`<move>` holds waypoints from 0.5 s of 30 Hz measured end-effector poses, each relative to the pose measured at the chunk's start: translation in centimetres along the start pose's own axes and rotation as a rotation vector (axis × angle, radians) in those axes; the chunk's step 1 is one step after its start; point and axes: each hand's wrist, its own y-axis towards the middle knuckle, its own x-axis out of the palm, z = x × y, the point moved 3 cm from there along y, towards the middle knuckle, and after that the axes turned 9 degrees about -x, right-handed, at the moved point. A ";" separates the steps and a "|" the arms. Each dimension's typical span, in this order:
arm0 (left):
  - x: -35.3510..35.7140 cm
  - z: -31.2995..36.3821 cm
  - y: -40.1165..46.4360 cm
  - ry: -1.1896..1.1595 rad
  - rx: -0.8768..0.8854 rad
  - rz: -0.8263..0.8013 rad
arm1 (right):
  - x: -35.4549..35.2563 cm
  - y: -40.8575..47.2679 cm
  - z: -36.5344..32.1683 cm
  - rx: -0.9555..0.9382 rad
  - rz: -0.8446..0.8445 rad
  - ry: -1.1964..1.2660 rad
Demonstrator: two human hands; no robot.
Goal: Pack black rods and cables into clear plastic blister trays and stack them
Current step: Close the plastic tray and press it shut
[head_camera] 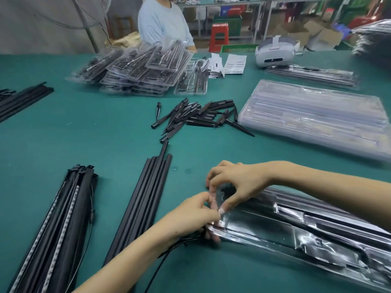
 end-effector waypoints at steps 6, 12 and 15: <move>0.7 0.0 -0.3 -0.149 -0.043 0.054 | -0.6 1.4 -1.1 0.045 -0.169 -0.143; 0.8 -0.4 -0.6 -0.188 -0.046 0.091 | -0.1 2.0 -2.5 0.139 -0.231 -0.338; 0.8 -0.4 -0.7 -0.187 -0.040 0.108 | 0.3 2.1 -3.0 0.172 -0.231 -0.411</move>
